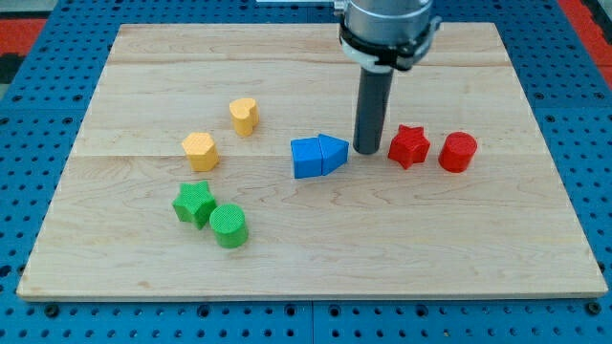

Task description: Place the blue cube to the top of the blue triangle

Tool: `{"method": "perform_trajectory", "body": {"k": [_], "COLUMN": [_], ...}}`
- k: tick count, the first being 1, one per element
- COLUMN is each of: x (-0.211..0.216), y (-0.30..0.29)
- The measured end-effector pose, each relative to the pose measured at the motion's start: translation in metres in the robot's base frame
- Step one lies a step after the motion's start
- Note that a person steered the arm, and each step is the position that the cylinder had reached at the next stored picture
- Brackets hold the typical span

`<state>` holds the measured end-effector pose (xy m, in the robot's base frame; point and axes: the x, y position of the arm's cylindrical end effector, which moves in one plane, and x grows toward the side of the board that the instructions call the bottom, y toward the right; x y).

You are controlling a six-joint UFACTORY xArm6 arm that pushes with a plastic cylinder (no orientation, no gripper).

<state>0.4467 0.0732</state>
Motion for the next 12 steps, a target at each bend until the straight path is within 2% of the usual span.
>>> {"method": "perform_trajectory", "body": {"k": [1, 2, 3, 4, 5, 6, 7, 8, 9, 10, 11, 12], "x": [0.025, -0.012, -0.032, -0.024, 0.006, 0.012, 0.038, 0.037, 0.064, 0.070, 0.069, 0.030], "y": [0.003, -0.006, -0.032, -0.066, -0.049, -0.043, -0.043, -0.047, -0.060, -0.099, -0.149, -0.151]}}
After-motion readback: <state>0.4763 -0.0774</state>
